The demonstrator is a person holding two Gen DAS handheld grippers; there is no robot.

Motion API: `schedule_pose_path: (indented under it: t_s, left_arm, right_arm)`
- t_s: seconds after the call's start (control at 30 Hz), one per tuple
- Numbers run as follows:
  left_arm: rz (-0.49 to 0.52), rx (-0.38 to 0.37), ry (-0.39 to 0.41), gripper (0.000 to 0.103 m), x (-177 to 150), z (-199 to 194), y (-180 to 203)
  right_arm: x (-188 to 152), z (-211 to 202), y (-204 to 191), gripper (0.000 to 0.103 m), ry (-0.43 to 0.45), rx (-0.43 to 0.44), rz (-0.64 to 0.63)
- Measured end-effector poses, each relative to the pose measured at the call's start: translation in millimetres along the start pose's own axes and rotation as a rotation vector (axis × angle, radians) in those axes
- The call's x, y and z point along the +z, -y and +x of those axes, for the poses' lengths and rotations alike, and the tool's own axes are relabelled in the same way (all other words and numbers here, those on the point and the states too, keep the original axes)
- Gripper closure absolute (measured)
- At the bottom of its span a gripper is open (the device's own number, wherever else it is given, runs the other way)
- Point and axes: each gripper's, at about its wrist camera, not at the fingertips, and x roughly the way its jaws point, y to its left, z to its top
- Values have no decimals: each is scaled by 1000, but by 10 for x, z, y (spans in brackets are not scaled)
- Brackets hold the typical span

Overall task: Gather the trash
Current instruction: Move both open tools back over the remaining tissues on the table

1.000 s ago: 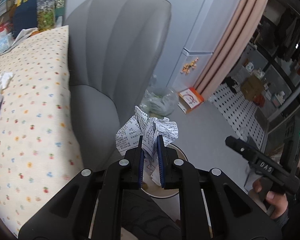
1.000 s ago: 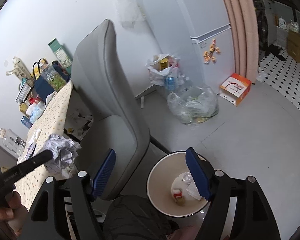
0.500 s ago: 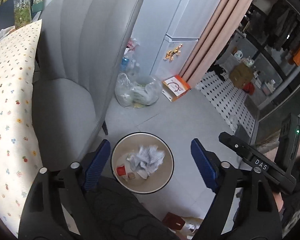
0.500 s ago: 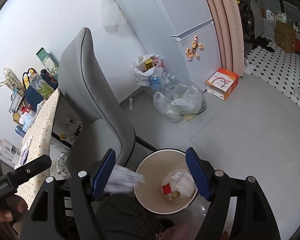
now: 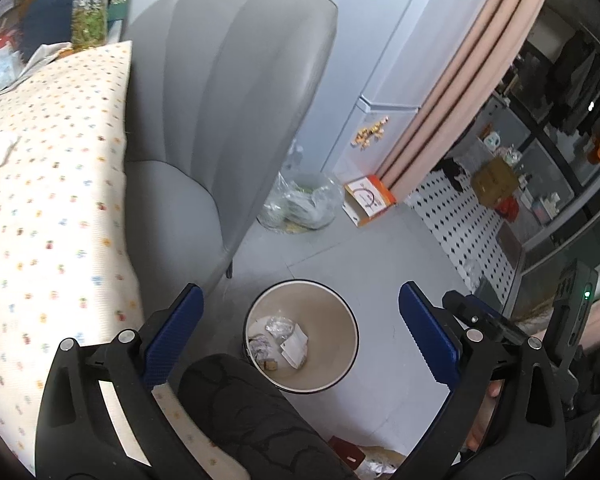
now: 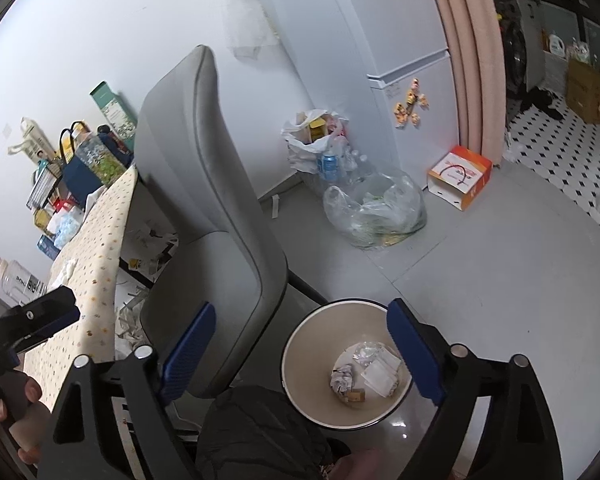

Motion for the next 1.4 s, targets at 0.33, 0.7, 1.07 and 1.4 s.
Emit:
schedule_pose_path:
  t_s: [0.33,0.7,1.07,1.4]
  left_arm:
    - [-94,34,157,6,27,-621,-450]
    - [-175,52,259,6,-35,-1115,-922]
    - [-249,65,319,6,-154,-1427,-1327]
    - [-339,109,361,6,-291,-1687,-1847]
  right_arm:
    - [7,-130,-541,8,17,41,-71]
    - [-36,-247,-1250,8,19,92,-189]
    - [-130,-313,-1856,8,12,144,-286]
    - [-265,-199,-2347,8,-17,193,-356]
